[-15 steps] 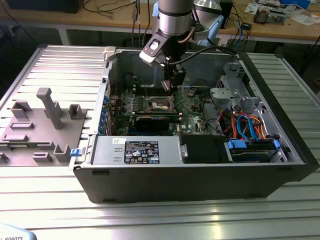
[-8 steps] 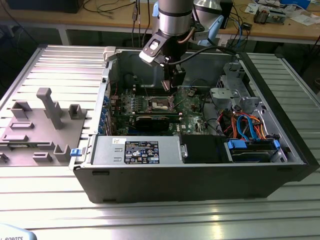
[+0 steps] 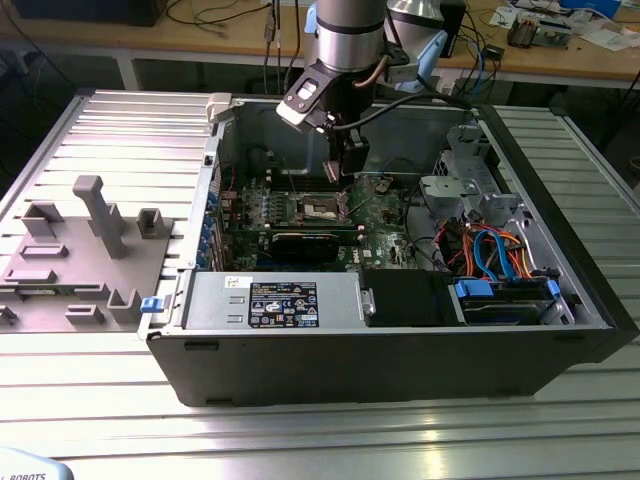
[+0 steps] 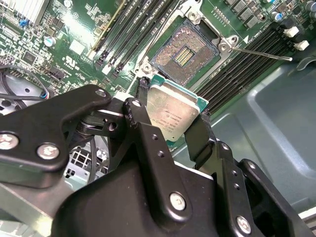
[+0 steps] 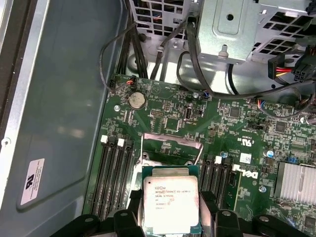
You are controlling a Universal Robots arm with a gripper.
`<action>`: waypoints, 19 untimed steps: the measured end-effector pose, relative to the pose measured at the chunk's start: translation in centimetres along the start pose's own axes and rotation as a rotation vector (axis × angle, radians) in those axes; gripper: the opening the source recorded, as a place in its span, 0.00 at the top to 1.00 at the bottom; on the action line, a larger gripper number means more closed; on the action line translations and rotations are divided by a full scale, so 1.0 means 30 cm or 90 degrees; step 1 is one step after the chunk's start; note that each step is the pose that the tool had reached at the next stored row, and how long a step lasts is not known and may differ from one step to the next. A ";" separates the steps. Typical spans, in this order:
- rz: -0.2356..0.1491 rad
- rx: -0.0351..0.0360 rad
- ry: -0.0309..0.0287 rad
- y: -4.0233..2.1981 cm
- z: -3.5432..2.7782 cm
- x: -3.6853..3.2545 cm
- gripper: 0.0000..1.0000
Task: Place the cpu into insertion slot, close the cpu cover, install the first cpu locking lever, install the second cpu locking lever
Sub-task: 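Place the cpu into insertion slot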
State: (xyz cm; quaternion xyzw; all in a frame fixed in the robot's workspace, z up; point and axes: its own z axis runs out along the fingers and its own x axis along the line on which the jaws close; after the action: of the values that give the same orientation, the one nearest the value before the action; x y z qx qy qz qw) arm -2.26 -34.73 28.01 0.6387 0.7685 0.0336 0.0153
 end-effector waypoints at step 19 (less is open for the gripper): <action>0.053 -0.0010 -0.0038 -0.001 0.009 0.000 0.46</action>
State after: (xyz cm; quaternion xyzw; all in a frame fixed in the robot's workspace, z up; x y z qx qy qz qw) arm -2.26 -34.73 27.73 0.6700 0.7414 0.0330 0.0167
